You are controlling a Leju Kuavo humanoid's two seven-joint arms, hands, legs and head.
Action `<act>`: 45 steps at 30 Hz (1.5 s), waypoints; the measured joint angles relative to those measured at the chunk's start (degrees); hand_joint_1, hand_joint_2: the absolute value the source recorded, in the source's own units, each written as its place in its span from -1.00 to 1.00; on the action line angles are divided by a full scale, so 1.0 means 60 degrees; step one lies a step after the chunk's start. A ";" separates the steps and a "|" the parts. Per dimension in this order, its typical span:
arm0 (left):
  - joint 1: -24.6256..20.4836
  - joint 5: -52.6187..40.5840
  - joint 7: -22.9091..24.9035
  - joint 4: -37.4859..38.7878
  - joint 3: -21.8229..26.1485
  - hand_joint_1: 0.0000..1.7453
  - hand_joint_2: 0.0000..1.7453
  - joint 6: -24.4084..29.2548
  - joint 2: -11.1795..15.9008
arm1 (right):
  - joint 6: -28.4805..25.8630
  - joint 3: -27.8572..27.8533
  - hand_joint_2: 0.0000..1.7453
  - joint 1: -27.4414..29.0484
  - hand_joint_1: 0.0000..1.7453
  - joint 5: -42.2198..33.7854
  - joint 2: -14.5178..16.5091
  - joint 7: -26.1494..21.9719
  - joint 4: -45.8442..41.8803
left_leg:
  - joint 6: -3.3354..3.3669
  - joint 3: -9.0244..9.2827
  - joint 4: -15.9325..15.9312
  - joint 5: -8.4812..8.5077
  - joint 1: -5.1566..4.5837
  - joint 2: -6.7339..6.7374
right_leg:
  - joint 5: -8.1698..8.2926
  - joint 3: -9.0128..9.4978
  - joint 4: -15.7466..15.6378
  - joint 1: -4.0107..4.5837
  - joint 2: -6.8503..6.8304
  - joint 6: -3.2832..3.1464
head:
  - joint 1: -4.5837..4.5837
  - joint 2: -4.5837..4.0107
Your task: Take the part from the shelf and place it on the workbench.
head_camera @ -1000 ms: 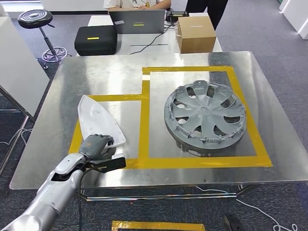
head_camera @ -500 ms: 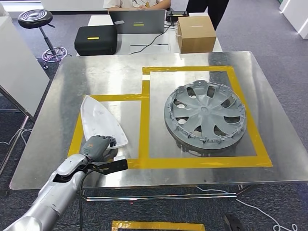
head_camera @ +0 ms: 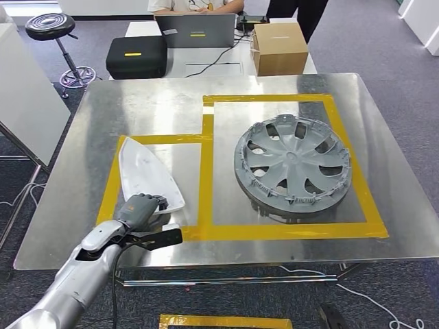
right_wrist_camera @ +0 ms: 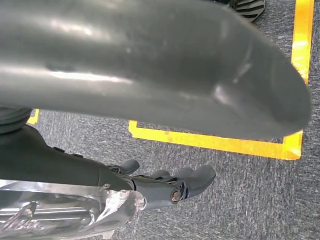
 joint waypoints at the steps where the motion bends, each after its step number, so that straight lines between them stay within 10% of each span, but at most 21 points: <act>1: 0.0015 0.0057 -0.0064 0.0000 -0.0028 1.00 1.00 -0.0016 0.0015 | 0.0005 0.0003 -1.00 0.0000 -1.00 0.0009 0.0001 0.0001 0.0000 | 0.0001 -0.0001 0.0000 -0.0001 0.0000 0.0000 | 0.0000 0.0000 0.0000 0.0000 0.0000 0.0000 | 0.0000 0.0001; 3: 0.0028 0.0276 -0.0253 0.0000 -0.0067 1.00 1.00 -0.0170 0.0064 | 0.0018 0.0014 -1.00 0.0000 -1.00 0.0035 0.0003 0.0006 0.0000 | 0.0003 -0.0001 0.0000 -0.0003 0.0000 0.0000 | -0.0001 0.0000 0.0000 0.0000 0.0000 0.0000 | 0.0000 0.0001; 7: 0.0016 0.0765 -0.0658 0.0021 -0.0174 -1.00 1.00 -0.0543 0.0217 | 0.0044 0.0054 -1.00 0.0000 -1.00 0.0077 0.0003 0.0008 0.0000 | 0.0005 0.0000 0.0000 -0.0004 0.0000 0.0000 | -0.0002 0.0000 0.0000 0.0000 0.0000 0.0000 | -0.0002 0.0000; 11: 0.0026 0.1161 -0.0937 0.0079 -0.0415 -1.00 -1.00 -0.0668 0.0358 | 0.0049 0.0073 -1.00 0.0001 -1.00 0.0126 0.0003 -0.0005 0.0000 | 0.0004 -0.0001 0.0000 -0.0003 0.0000 0.0000 | -0.0002 -0.0002 0.0000 0.0000 0.0000 -0.0001 | -0.0002 0.0001; 45: 0.1252 0.1170 -0.0427 -0.2098 -0.0463 -1.00 -1.00 0.0660 0.0454 | -0.0089 0.0218 -1.00 0.0018 -1.00 0.0052 0.0063 0.0030 0.0000 | 0.0006 -0.0004 0.0000 -0.0006 -0.0001 -0.0001 | -0.0003 -0.0009 -0.0001 0.0000 -0.0002 0.0000 | -0.0002 0.0001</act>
